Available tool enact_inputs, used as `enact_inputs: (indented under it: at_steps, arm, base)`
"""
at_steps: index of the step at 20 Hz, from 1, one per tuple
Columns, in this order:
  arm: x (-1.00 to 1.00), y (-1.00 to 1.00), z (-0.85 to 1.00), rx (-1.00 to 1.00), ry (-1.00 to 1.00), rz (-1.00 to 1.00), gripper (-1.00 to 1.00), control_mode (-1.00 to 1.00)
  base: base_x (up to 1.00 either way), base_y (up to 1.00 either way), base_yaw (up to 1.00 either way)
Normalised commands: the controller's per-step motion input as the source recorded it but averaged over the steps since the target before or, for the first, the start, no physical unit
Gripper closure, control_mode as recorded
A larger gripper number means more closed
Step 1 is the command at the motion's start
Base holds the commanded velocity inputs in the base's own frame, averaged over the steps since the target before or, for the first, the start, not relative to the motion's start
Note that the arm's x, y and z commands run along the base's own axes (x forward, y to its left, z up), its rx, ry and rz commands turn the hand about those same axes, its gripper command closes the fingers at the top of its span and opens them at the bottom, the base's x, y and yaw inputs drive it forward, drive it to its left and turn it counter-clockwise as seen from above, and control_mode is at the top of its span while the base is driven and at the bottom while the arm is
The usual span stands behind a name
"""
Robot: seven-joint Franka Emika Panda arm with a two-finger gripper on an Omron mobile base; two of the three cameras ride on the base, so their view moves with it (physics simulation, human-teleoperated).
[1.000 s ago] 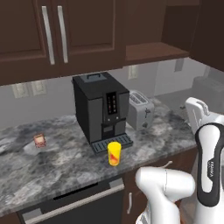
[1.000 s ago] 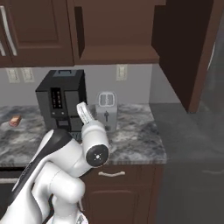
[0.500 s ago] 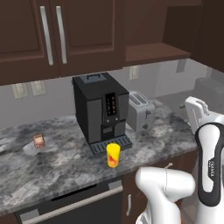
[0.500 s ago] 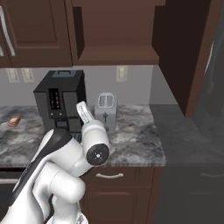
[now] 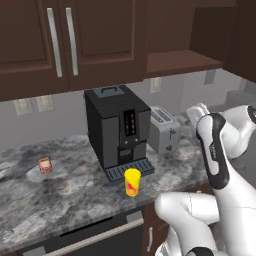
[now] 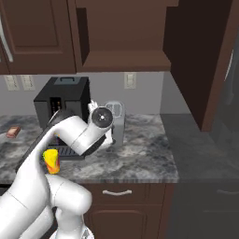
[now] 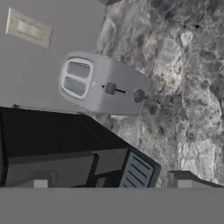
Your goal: Move the cup from next to the sink to the open cabinet. Then, move the bowl with the pear to the fridge to clear the area for faucet cleaning.
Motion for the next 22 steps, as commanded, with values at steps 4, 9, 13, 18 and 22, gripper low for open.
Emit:
enact_inputs:
  at_steps: [4,9,13,18,22]
  arm:
    - [0.28,-0.03,-0.42,0.05,0.93,0.10,-1.00,-1.00]
    - [-0.12,-0.09,-0.71,0.05,0.72,0.15,-1.00,-1.00]
    - [-0.48,0.00,-0.63,0.09,0.14,0.02,-1.00,-1.00]
    - [-0.70,0.27,-0.57,0.21,-0.05,0.00,-1.00,-1.00]
    - [-0.63,0.68,-0.26,0.21,-0.20,0.00,-1.00,-1.00]
  base:
    - [0.00,0.00,0.00]
    - [0.00,0.00,0.00]
    - [0.00,0.00,0.00]
    - [0.00,0.00,0.00]
    - [0.00,0.00,0.00]
